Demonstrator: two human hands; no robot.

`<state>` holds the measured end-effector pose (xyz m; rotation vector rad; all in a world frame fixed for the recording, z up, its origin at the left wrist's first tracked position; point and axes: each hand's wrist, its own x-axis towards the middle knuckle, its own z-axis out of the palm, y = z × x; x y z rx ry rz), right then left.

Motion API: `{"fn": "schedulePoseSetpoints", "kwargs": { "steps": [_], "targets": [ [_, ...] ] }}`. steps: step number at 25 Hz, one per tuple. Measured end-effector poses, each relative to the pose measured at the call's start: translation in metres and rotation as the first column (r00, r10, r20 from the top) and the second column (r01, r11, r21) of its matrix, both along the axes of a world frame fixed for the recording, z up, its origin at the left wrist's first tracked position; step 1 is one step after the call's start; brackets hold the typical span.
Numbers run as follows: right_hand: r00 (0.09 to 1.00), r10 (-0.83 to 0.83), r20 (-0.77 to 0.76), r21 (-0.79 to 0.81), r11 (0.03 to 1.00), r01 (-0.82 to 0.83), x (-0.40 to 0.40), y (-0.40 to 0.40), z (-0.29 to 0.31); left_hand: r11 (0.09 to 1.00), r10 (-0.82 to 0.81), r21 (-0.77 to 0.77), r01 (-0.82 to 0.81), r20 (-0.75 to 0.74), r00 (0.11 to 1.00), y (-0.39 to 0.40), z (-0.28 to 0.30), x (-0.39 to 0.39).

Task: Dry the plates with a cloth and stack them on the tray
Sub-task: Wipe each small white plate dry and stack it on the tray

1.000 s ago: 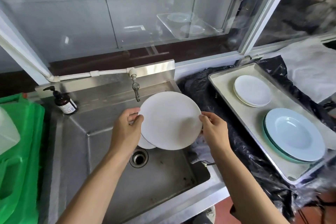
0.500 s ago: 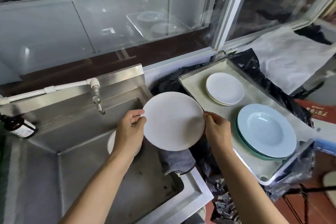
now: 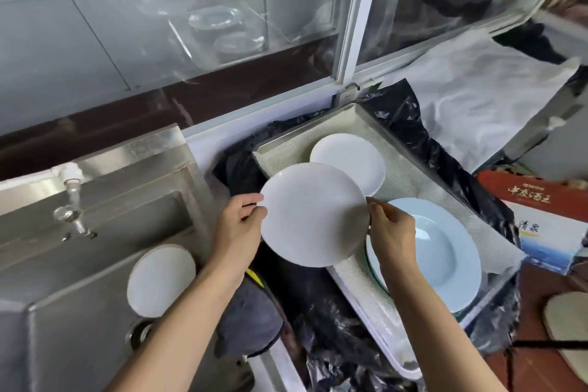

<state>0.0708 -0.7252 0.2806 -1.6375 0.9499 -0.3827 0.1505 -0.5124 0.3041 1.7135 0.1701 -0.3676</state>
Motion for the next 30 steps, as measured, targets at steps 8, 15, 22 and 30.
{"fn": "schedulePoseSetpoints", "kwargs": {
  "steps": [8,15,22,30],
  "targets": [
    [0.997,0.007,-0.080,-0.043,0.999,-0.011,0.049,-0.103,-0.046,0.999,0.049,-0.007,-0.050,-0.086,0.995,-0.100,-0.039,0.050],
    [0.982,0.026,-0.185,-0.139,0.989,-0.053,0.099,-0.157,-0.078,0.997,0.030,-0.064,-0.040,-0.146,0.989,-0.154,-0.069,0.095],
    [0.979,0.088,-0.184,-0.119,0.987,-0.111,0.134,-0.182,-0.099,0.998,0.045,-0.033,-0.050,-0.147,0.988,-0.188,-0.091,0.124],
    [0.971,0.112,-0.211,-0.177,0.973,-0.151,0.141,-0.187,-0.109,0.999,0.025,0.026,-0.022,-0.110,0.994,-0.198,-0.104,0.126]
  ]
}}
